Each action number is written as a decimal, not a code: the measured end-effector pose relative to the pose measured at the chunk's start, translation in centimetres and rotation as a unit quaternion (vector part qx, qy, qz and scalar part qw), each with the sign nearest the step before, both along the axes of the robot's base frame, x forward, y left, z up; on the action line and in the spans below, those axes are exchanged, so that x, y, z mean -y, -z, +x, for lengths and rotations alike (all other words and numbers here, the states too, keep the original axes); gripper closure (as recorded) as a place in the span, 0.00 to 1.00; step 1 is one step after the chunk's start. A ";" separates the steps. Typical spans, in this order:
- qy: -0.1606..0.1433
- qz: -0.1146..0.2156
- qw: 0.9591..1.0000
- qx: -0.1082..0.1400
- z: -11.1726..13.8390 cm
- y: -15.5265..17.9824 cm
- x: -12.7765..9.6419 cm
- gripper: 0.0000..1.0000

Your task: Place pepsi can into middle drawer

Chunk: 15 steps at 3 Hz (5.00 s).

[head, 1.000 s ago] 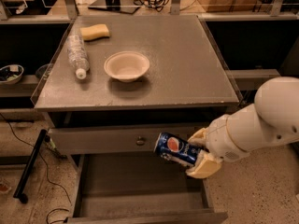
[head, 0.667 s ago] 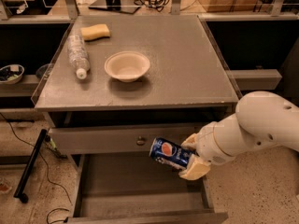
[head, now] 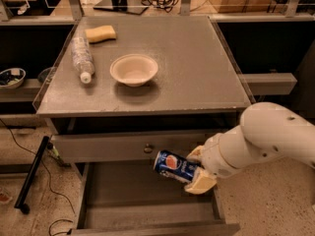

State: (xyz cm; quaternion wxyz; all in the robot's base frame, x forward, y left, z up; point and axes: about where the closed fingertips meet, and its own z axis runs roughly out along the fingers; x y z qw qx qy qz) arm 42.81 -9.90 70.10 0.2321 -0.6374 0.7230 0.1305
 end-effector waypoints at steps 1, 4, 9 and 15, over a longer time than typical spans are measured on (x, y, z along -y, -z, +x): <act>0.002 0.001 1.000 -0.013 -0.1 3.0 -0.8 1.00; 0.008 -0.003 0.998 -0.068 1.0 11.6 -2.9 1.00; 0.030 -0.047 0.995 -0.080 1.9 19.1 -5.9 1.00; 0.029 -0.077 0.987 -0.141 1.9 28.0 -7.6 1.00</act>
Offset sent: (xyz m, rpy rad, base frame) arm 0.0135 0.0184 -0.1090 -0.0003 0.1043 -0.0385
